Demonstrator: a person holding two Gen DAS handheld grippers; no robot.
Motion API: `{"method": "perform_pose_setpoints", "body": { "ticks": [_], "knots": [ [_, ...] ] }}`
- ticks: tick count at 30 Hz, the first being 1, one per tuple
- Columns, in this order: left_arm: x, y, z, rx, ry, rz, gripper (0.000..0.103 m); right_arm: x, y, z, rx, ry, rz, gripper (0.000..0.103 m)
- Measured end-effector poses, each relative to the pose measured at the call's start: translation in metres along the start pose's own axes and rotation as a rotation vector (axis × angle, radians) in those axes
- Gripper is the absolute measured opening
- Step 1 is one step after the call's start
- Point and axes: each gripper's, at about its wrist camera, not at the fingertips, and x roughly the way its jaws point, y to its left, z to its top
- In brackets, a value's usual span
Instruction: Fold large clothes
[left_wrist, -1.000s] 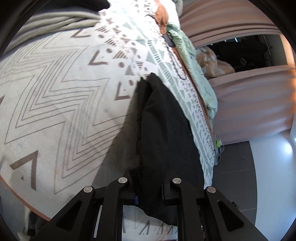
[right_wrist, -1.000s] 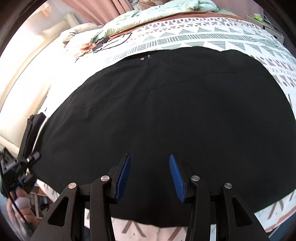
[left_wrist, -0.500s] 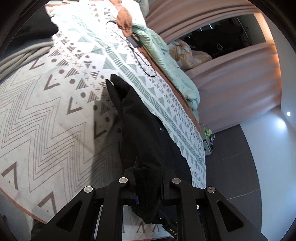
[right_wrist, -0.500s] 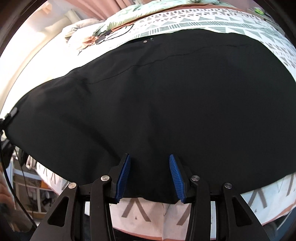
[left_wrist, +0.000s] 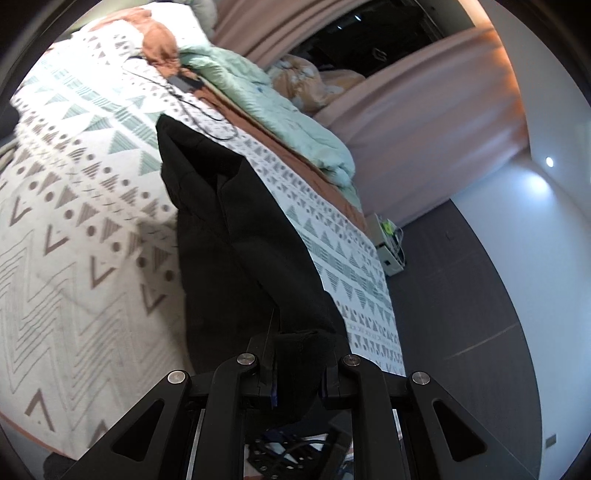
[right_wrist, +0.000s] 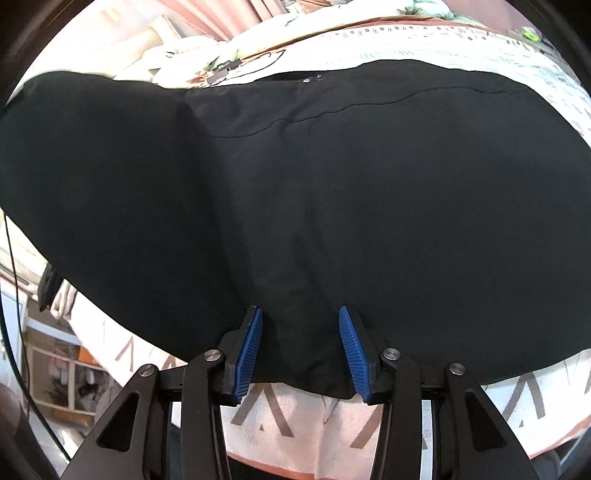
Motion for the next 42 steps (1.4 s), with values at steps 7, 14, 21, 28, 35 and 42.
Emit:
{"method": "perform_pose_setpoints", "body": {
  "ticks": [7, 14, 21, 28, 35, 42],
  "knots": [
    [0.035, -0.047, -0.003, 0.082, 0.067, -0.023, 0.014, -0.022, -0.032, 0.002, 0.121, -0.001, 0.111, 0.044],
    [0.079, -0.08, -0.018, 0.138, 0.152, -0.037, 0.014, -0.095, -0.099, -0.005, 0.254, -0.147, 0.055, 0.044],
    [0.153, -0.098, -0.047, 0.173, 0.278, -0.013, 0.014, -0.162, -0.174, -0.034, 0.415, -0.273, -0.048, 0.044],
    [0.216, -0.111, -0.096, 0.231, 0.418, 0.03, 0.014, -0.184, -0.211, -0.063, 0.505, -0.301, -0.112, 0.044],
    [0.241, -0.128, -0.128, 0.291, 0.463, 0.041, 0.015, -0.189, -0.222, -0.07, 0.517, -0.308, -0.1, 0.044],
    [0.253, -0.125, -0.144, 0.229, 0.551, -0.08, 0.051, -0.187, -0.221, -0.073, 0.515, -0.295, -0.056, 0.055]
  ]
}}
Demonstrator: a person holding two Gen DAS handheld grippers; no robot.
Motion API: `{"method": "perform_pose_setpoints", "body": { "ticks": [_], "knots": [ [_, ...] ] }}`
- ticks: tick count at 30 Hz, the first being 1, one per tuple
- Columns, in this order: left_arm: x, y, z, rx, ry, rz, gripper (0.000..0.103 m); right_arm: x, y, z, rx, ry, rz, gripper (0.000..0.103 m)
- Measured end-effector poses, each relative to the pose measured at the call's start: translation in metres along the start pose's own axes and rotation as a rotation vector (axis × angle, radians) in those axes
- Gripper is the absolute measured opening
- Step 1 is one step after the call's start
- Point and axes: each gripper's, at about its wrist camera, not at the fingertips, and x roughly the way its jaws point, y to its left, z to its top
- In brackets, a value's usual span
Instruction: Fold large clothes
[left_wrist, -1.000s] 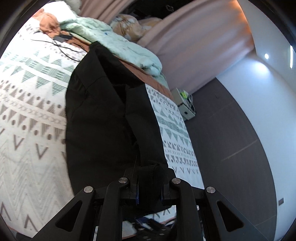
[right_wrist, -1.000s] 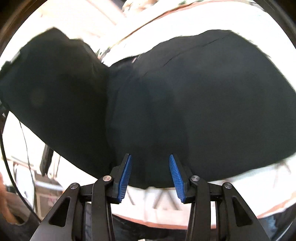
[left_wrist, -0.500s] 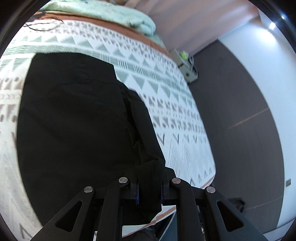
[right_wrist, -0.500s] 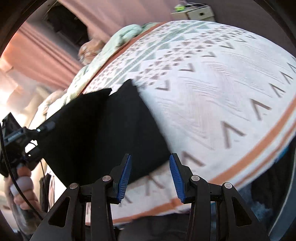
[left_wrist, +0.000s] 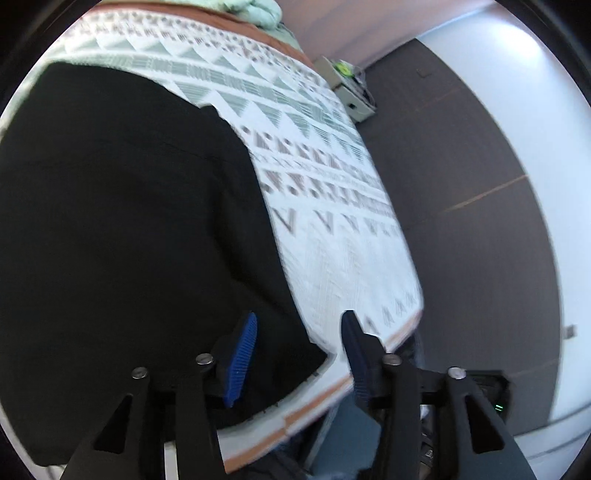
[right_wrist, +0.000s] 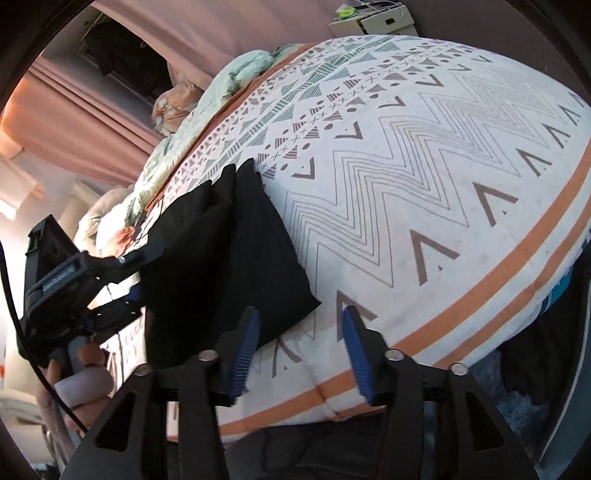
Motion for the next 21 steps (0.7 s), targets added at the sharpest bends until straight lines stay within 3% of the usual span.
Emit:
{"method": "perform_pose_setpoints", "body": {
  "ticks": [7, 16, 20, 21],
  "knots": [
    [-0.04, 0.019, -0.009, -0.012, -0.074, 0.064, 0.055, 0.018, 0.024, -0.001, -0.032, 0.031, 0.048, 0.057],
    [-0.113, 0.09, -0.027, -0.112, -0.197, 0.214, 0.055, 0.068, 0.07, 0.009, -0.101, 0.09, 0.087, 0.059],
    [-0.136, 0.123, -0.043, -0.18, -0.236, 0.27, 0.055, 0.084, 0.083, 0.012, -0.134, 0.073, 0.038, 0.058],
    [-0.138, 0.13, -0.048, -0.195, -0.241, 0.287, 0.055, 0.085, 0.086, 0.012, -0.147, 0.061, 0.023, 0.054]
  ]
}}
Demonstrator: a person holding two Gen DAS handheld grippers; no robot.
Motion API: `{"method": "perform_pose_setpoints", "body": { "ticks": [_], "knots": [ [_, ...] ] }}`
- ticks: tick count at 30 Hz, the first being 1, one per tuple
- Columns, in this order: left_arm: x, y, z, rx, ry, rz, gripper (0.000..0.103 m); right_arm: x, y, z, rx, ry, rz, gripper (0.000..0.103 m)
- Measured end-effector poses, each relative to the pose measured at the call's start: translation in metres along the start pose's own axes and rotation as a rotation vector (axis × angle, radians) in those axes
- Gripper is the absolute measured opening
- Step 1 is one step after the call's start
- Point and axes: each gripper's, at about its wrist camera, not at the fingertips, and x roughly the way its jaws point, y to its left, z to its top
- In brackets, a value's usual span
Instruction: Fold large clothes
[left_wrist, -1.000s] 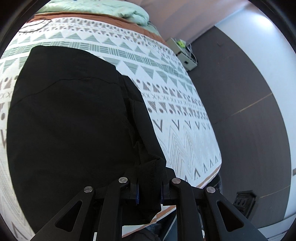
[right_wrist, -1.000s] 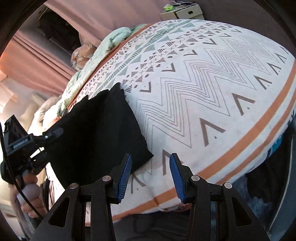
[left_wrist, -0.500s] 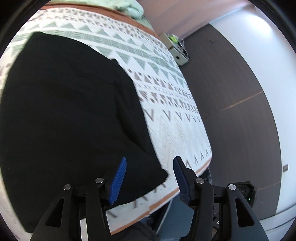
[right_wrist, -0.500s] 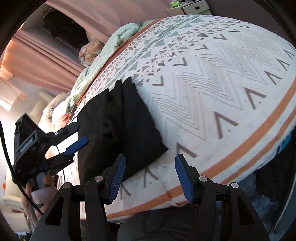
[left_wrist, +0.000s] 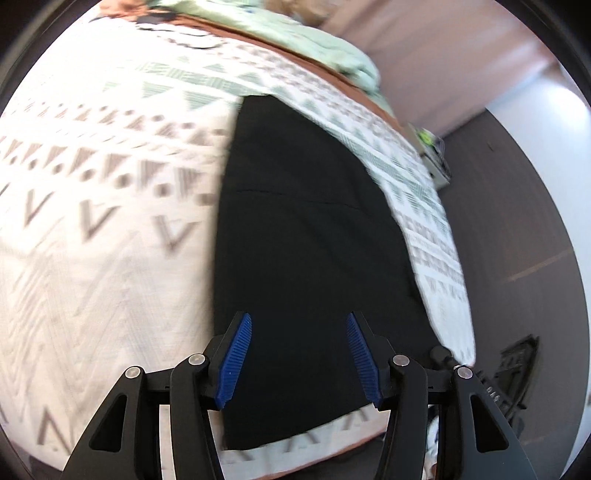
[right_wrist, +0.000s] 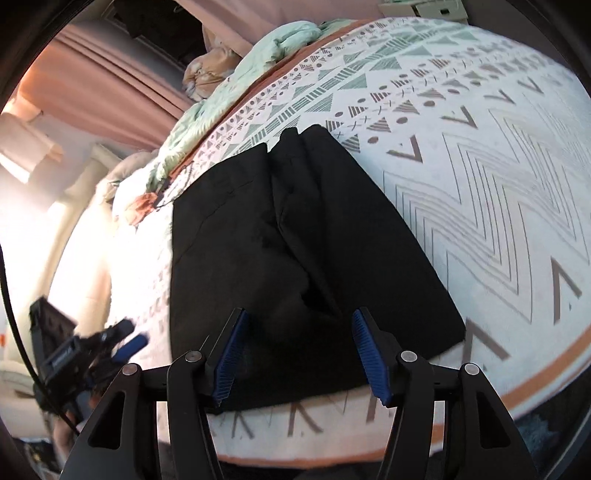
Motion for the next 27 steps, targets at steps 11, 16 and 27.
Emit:
{"method": "perform_pose_setpoints", "body": {
  "ticks": [11, 16, 27],
  "knots": [
    [0.015, 0.024, -0.024, -0.02, 0.066, 0.019, 0.047, -0.021, -0.026, 0.001, 0.017, -0.064, 0.025, 0.008],
    [0.021, 0.007, -0.027, 0.017, 0.093, -0.017, 0.038, -0.022, -0.054, -0.005, 0.08, -0.046, 0.033, 0.008],
    [0.033, -0.012, -0.029, 0.043, 0.148, -0.069, 0.037, -0.018, -0.085, -0.007, 0.143, -0.026, 0.03, 0.008]
  ]
}}
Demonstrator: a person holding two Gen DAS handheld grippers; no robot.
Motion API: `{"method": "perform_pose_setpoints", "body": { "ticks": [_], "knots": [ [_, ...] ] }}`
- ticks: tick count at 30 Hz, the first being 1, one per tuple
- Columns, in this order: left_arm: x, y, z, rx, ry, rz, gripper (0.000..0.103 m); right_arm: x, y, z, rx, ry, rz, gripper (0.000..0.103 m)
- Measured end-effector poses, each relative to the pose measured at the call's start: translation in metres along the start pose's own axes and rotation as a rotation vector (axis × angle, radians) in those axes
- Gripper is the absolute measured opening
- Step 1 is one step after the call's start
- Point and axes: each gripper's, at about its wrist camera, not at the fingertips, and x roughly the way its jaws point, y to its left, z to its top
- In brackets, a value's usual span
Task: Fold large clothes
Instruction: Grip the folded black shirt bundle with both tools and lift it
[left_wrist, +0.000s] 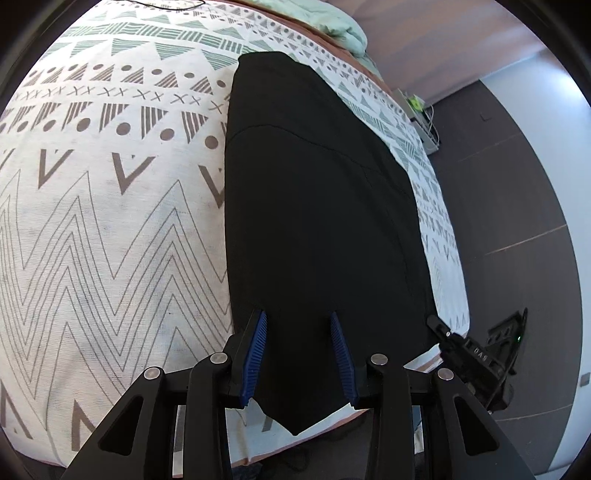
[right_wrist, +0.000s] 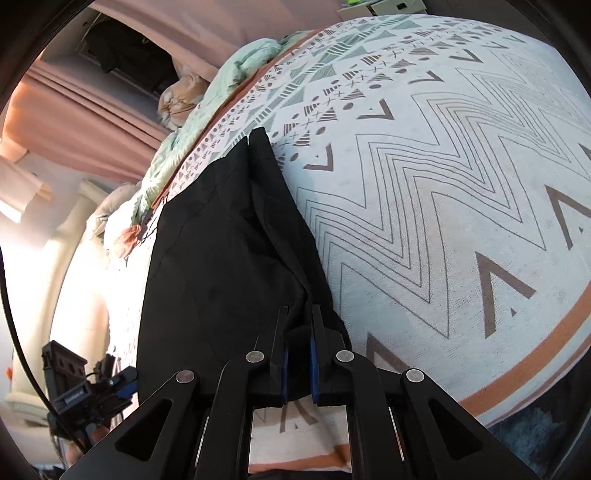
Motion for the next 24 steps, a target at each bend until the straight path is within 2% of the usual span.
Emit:
{"method": "perform_pose_setpoints", "body": {
  "ticks": [4, 6, 7, 8, 15, 21, 24],
  "knots": [
    [0.001, 0.001, 0.0, 0.002, 0.013, 0.004, 0.037, 0.004, -0.002, 0.006, 0.004, 0.041, -0.001, 0.012],
    [0.0, 0.002, 0.0, 0.006, 0.016, 0.01, 0.038, -0.001, -0.003, 0.009, 0.001, 0.045, -0.004, 0.027],
    [-0.001, 0.002, 0.002, 0.007, 0.012, 0.015, 0.038, -0.004, -0.003, 0.012, -0.009, 0.039, -0.025, 0.039],
    [-0.001, 0.003, 0.005, 0.007, 0.008, 0.019, 0.038, -0.008, -0.003, 0.015, -0.018, 0.03, -0.04, 0.047],
    [0.002, 0.011, 0.025, -0.019, -0.025, 0.034, 0.039, -0.009, -0.001, 0.047, -0.064, 0.041, -0.033, 0.058],
    [0.012, 0.019, 0.052, -0.045, -0.045, 0.053, 0.04, 0.012, 0.017, 0.079, -0.112, 0.081, -0.022, 0.069],
    [0.018, 0.019, 0.066, -0.047, -0.059, 0.069, 0.043, 0.031, 0.03, 0.095, -0.158, 0.118, -0.011, 0.07]
  ]
}}
